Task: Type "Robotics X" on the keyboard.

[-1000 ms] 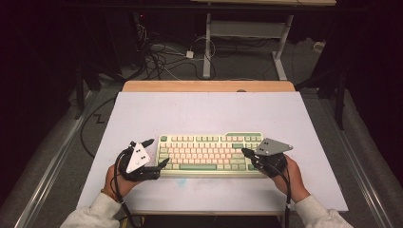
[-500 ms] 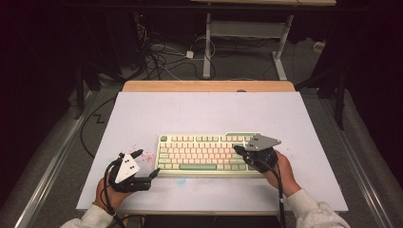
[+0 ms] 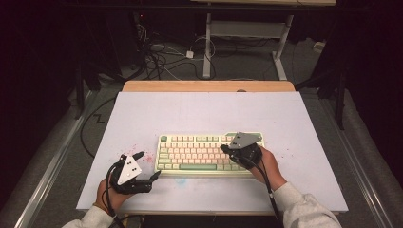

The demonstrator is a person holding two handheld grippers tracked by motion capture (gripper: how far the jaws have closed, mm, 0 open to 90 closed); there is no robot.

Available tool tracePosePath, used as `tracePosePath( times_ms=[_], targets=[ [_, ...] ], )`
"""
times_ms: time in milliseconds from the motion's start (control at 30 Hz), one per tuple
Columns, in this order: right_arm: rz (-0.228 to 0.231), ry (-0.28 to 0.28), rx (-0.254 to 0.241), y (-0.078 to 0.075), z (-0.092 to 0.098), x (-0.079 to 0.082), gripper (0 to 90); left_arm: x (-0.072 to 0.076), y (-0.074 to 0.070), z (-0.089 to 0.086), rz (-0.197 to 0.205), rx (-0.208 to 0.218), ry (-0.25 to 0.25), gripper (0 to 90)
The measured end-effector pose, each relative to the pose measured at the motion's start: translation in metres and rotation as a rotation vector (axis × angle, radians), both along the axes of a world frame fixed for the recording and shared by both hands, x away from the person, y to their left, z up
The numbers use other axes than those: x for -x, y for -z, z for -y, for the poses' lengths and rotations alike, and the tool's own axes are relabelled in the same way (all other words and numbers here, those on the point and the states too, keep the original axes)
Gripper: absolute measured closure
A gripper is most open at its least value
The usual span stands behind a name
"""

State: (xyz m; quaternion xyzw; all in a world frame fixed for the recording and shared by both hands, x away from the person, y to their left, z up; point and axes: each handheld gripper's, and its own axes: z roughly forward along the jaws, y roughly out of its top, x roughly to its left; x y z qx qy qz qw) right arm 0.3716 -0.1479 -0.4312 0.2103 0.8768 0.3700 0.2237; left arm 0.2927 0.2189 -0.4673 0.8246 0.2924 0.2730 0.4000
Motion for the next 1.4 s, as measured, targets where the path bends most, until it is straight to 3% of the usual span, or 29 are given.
tracePosePath(
  times_ms=[200, 567, 1000, 1400],
  targets=[
    [-0.016, -0.009, 0.011, 0.004, -0.012, -0.009, 90.0, 0.000, 0.000, -0.001, 0.012, -0.005, -0.004, 15.7],
    [-0.045, -0.006, 0.062, 0.015, -0.025, -0.022, 90.0, 0.000, 0.001, 0.000, -0.006, -0.008, 0.004, 15.7],
    [-0.041, 0.002, 0.139, 0.019, -0.035, -0.022, 90.0, 0.000, 0.001, 0.001, -0.010, -0.019, 0.012, 15.8],
    [-0.008, -0.003, 0.032, 0.003, -0.027, -0.011, 90.0, -0.002, 0.001, 0.002, -0.008, -0.025, 0.009, 15.9]
  ],
)
